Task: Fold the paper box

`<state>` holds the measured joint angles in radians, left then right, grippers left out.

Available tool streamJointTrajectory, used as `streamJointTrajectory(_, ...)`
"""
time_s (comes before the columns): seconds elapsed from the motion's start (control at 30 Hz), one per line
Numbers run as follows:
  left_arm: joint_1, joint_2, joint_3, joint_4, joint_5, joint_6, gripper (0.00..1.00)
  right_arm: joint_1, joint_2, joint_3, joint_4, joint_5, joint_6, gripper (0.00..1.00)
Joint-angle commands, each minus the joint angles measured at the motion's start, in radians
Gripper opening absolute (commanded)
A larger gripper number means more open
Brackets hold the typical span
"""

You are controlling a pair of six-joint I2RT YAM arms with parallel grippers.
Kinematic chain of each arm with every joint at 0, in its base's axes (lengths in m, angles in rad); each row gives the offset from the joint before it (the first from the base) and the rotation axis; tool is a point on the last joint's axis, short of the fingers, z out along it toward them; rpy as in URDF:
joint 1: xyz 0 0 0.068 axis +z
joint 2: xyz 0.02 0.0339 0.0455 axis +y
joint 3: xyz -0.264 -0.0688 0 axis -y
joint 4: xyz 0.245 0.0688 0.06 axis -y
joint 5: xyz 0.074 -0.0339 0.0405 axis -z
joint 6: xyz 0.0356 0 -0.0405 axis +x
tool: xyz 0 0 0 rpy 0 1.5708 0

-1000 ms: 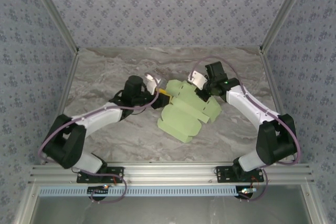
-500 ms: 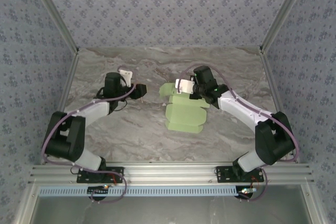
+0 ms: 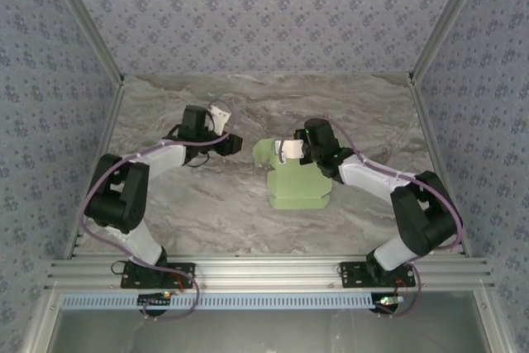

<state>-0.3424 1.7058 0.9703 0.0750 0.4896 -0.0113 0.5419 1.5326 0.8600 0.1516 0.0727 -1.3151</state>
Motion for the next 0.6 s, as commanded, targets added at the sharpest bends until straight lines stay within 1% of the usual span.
streamJointTrajectory(0.0, -0.016, 0.045, 0.054, -0.075, 0.055, 0.141, 0.5, -0.006, 0.008, -0.011, 0.048, 0.009, -0.039, 0.0)
streamJointTrajectory(0.1, -0.03, 0.086, 0.099, -0.143, 0.069, 0.185, 0.49, -0.016, -0.003, -0.01, 0.039, -0.018, -0.02, 0.0)
streamJointTrajectory(0.17, -0.041, 0.109, 0.116, -0.161, 0.097, 0.203, 0.48, -0.024, -0.008, -0.005, 0.029, -0.034, -0.006, 0.0)
streamJointTrajectory(0.4, -0.074, 0.17, 0.146, -0.129, 0.172, 0.197, 0.47, -0.03, -0.009, -0.007, 0.028, -0.044, 0.008, 0.0)
streamJointTrajectory(0.57, -0.094, 0.196, 0.164, -0.074, 0.246, 0.178, 0.47, -0.034, -0.013, -0.008, 0.029, -0.049, 0.021, 0.0)
